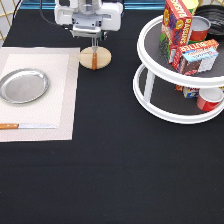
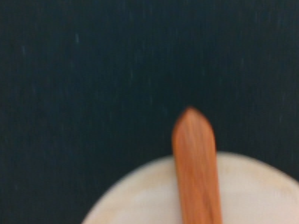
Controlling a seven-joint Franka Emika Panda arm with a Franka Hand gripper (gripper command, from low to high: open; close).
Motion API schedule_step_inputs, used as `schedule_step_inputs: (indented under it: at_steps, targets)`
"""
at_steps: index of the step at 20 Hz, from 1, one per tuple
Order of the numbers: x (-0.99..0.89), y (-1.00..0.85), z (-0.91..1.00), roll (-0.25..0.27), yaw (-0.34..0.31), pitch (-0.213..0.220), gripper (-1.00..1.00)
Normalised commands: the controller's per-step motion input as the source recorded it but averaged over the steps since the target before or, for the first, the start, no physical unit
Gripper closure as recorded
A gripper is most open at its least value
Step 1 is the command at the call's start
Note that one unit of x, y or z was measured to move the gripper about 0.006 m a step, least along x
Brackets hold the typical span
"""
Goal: Arrange plate and fork
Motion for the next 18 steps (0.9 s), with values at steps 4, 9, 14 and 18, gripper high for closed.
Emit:
schedule_step_inputs:
  at_steps: [4,9,14,18]
  targets:
    - [-0.17,0.15,-0.07,0.04,0.0,0.0,-1.0]
    - [0.4,0.01,-0.04,0.036,0.003,-0.001,-1.0]
    - [0.11,-0.24,-0.3,0.095,0.019,-0.02,-1.0]
    - [-0.07,-0.11,-0.5,0.088,0.01,-0.04,-1.0]
